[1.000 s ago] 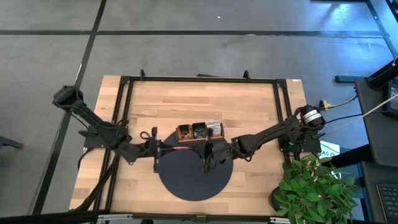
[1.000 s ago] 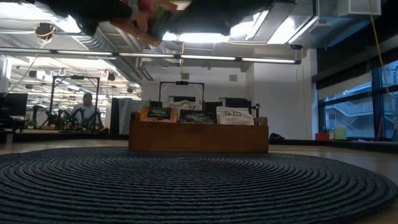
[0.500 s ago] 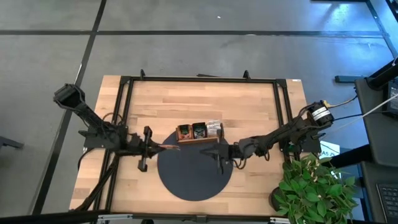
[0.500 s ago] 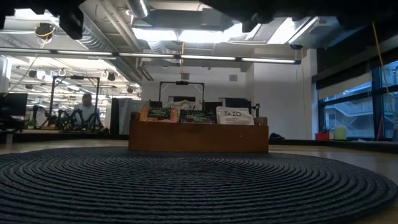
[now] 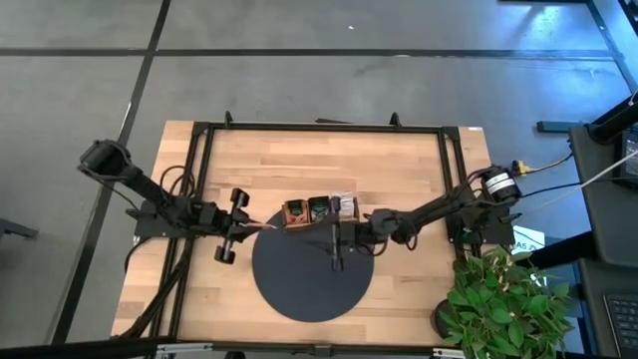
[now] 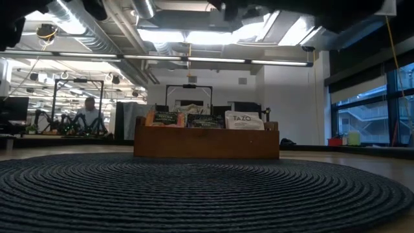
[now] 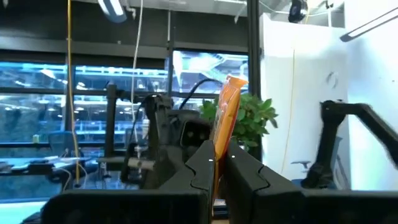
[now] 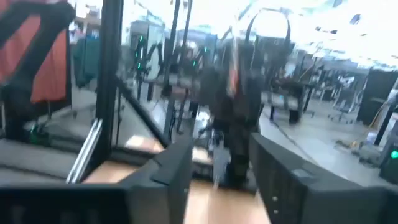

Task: Pick & Place Tea
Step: Put the orange tea bag into the left section of the wooden organizer

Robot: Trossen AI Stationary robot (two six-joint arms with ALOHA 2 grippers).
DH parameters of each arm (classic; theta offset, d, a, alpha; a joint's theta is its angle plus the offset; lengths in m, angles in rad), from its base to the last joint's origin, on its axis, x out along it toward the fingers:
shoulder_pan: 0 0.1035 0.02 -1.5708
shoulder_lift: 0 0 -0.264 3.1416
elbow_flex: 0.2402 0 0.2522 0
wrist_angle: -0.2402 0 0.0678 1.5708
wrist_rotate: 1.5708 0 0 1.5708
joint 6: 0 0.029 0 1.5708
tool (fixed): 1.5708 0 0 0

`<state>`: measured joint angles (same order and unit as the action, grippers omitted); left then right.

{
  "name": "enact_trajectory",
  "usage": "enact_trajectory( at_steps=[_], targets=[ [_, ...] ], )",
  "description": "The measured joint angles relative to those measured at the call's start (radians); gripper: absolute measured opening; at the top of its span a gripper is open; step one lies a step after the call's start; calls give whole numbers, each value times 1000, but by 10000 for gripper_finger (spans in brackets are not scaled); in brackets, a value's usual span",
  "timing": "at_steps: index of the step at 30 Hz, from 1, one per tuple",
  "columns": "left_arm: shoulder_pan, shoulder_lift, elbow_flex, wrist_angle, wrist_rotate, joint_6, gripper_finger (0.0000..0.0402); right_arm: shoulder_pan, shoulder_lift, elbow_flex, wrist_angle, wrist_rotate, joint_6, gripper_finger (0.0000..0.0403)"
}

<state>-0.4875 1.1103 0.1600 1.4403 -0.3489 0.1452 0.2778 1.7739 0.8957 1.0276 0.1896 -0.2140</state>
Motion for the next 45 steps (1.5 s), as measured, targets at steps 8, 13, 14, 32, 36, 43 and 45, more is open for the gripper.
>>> enact_trajectory(
  at_steps=[8, 13, 14, 32, 36, 43, 45],
  targets=[
    [39, 0, 0, -1, 34, 0, 17, -31, 71, 165, -19, 0, -35, 217],
    [39, 0, 0, -9, 38, 0, 17, -35, 99, 251, -107, 0, -80, 220],
    [39, 0, 0, -10, 38, 0, 17, -35, 100, 263, -124, 0, -81, 216],
    [39, 0, 0, -15, 44, 22, 28, -36, 100, 294, -142, -7, -77, 11],
    [39, 0, 0, -23, 26, 70, 39, -36, 100, 294, -143, -7, -79, 5],
    [0, -1, 0, -110, -31, 77, 79, -35, 87, 294, -190, 45, -81, 4],
    [-30, -3, 0, -150, -104, 79, 94, -35, 57, 294, -288, 51, -72, 4]
  ],
)
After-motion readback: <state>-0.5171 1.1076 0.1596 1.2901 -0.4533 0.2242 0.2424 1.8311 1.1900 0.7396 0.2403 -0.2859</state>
